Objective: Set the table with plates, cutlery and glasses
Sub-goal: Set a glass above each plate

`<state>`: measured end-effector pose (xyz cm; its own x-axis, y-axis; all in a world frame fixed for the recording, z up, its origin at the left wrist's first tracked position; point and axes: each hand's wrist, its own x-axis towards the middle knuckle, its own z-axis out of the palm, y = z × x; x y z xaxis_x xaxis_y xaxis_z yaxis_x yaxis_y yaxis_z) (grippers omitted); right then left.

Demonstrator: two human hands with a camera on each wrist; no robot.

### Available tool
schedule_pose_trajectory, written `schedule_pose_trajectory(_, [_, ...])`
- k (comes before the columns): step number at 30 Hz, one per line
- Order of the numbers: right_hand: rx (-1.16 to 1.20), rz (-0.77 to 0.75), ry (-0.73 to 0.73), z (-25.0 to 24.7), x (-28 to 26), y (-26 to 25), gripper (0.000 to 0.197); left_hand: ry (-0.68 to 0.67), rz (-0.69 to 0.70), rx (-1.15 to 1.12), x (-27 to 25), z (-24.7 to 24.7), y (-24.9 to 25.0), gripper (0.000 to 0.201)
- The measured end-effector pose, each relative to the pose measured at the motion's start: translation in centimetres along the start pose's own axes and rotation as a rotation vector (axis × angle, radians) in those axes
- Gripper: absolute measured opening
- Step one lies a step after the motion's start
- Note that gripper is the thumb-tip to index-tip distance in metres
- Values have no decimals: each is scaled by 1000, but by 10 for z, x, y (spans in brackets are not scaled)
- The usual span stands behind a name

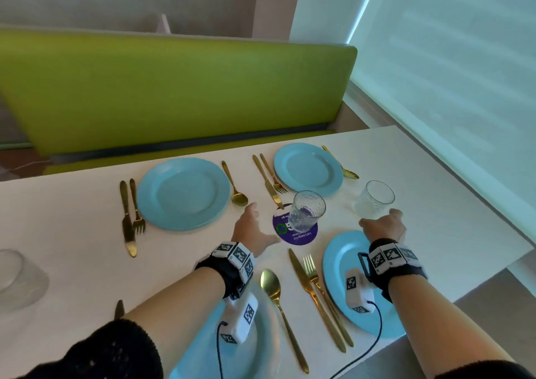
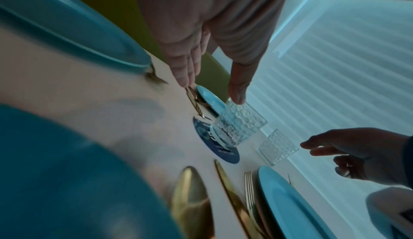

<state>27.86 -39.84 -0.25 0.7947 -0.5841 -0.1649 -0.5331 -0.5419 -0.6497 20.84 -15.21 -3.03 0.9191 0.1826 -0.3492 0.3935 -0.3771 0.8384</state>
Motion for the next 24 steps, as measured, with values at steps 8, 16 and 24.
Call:
schedule_pose_trajectory(8, [1, -266, -165, 40, -175, -57, 41, 140, -75, -15, -95, -120, -99, 49])
schedule_pose_trajectory(16, [-173, -498, -679, 155, -356, -92, 39, 135, -472, 169, -157, -243, -206, 26])
schedule_pose_trajectory(24, [-288, -514, -892, 238, -443, -106, 71, 509, -688, -110, -177, -326, -275, 96])
